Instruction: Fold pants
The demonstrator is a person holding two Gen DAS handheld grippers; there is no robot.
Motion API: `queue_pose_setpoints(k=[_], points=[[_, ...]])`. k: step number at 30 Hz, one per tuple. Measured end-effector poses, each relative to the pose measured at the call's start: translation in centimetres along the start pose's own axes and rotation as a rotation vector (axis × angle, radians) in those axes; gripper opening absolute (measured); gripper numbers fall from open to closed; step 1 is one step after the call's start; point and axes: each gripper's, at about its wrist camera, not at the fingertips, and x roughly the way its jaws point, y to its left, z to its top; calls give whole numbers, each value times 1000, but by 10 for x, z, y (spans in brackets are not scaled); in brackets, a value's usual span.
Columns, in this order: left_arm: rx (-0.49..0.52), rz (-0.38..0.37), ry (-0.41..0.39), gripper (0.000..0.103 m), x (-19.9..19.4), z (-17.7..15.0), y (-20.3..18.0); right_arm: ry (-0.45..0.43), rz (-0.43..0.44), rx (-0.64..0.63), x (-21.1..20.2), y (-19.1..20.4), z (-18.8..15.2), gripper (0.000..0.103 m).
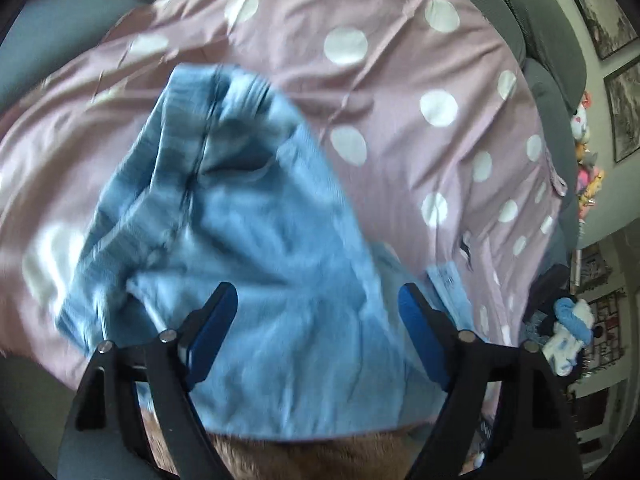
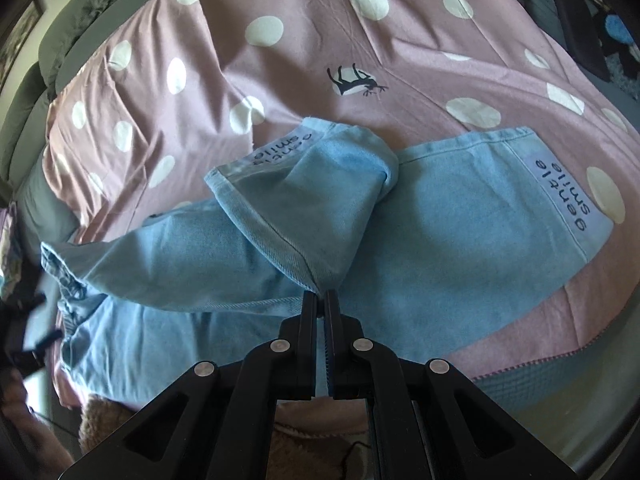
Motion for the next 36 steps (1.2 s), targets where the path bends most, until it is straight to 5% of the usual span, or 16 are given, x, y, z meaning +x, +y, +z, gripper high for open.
queue_pose_setpoints(k=[6, 8, 9, 10, 17, 21, 25, 31, 36], points=[[-12, 92, 2, 79, 35, 37, 4, 12, 2, 3, 1, -2, -3, 4], [-40, 108, -7, 54, 41, 40, 16, 13, 7, 4, 1, -2, -3, 4], [-38, 91, 18, 26, 44, 41, 22, 12, 10, 6, 1, -3, -3, 4], [-36, 75, 50, 10, 46, 37, 25, 12, 10, 5, 2, -3, -3, 4], [42, 36, 41, 10, -19, -35, 37, 11, -27, -17, -1, -4, -3, 4], [37, 66, 171, 10, -7, -78, 62, 38, -73, -64, 0, -4, -3, 4], [19, 72, 178, 11, 4, -87, 70, 53, -140, -147, 0, 10, 3, 4], [74, 123, 166, 14, 9, -92, 62, 13, -229, -310, -1, 51, 22, 45], [32, 94, 177, 14, 11, -90, 70, 29, -194, -408, 22, 88, 40, 46]])
